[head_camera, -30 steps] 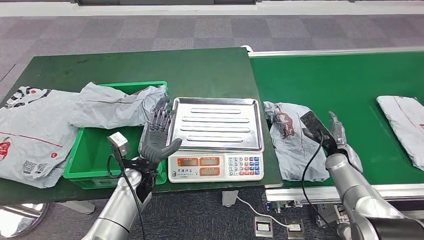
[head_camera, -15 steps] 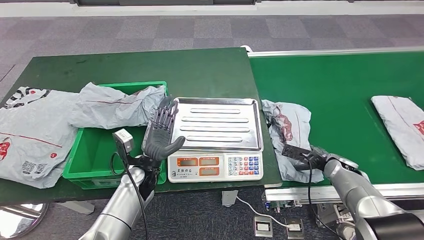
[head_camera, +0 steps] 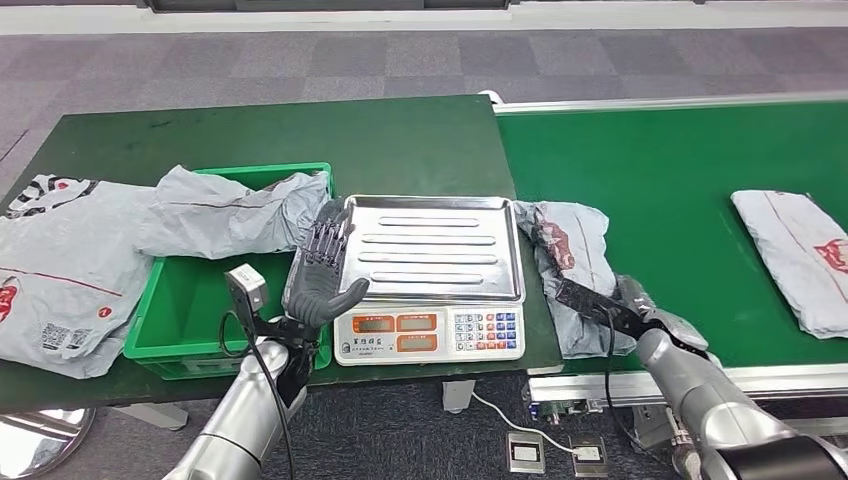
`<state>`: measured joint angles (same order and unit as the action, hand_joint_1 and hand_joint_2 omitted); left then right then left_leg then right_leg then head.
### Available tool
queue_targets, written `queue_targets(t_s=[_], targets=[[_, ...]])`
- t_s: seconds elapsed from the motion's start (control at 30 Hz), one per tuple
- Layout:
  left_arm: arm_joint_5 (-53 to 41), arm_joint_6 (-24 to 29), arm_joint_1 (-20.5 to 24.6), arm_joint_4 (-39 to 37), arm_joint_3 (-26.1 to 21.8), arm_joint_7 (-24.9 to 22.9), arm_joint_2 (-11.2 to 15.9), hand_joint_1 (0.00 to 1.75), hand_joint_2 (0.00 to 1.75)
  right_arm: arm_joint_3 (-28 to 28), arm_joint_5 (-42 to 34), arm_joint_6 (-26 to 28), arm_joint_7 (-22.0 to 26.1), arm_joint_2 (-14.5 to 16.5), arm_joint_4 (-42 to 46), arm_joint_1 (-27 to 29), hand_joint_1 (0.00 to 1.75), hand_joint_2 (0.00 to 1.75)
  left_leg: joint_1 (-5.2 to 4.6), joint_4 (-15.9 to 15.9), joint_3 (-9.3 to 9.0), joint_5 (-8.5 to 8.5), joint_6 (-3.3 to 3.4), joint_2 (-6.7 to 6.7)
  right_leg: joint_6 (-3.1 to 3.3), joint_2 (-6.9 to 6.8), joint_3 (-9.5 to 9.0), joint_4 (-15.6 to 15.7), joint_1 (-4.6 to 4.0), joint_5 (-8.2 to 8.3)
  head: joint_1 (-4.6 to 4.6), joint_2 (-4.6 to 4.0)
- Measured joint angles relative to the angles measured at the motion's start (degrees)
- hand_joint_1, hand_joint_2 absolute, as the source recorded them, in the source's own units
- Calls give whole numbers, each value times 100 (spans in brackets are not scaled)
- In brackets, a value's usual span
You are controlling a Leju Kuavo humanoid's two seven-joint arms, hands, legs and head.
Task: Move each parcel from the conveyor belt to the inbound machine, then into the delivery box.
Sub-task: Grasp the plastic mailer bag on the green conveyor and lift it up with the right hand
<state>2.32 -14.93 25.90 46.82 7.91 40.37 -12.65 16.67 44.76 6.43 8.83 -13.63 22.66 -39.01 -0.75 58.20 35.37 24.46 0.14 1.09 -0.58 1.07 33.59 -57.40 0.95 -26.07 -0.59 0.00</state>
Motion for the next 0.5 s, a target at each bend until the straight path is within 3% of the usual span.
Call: queue_targets(t_s=[0.03,0.1,0.17,0.3,0.5], targets=[[1,0,-5,5,0,0,2,0,175,-6,-5,52,14,18,30,22,122,175,0,0,0,0,0,0,0,-1,0,0,0,0,0,0],[1,0,-20,15,0,0,10,0,175,-23,-70,176,65,47,92,61,122,175,1,-1,0,0,0,3,1,-4,0,-1,-2,0,0,0],[4,-5,-31,26,0,0,15,0,175,-104,-222,525,227,78,201,127,175,175,2,-1,1,-1,-1,3,1,-7,0,-2,-2,0,0,0],[28,-38,-33,32,0,0,3,0,175,-472,-674,1246,915,145,604,333,175,175,2,-1,1,0,-1,3,1,-8,2,-2,-2,-1,0,0],[31,-58,-29,32,0,0,-14,0,175,-959,-1248,1492,1756,194,1362,747,175,175,1,-1,6,0,0,11,1,-11,2,-1,0,-2,0,0]])
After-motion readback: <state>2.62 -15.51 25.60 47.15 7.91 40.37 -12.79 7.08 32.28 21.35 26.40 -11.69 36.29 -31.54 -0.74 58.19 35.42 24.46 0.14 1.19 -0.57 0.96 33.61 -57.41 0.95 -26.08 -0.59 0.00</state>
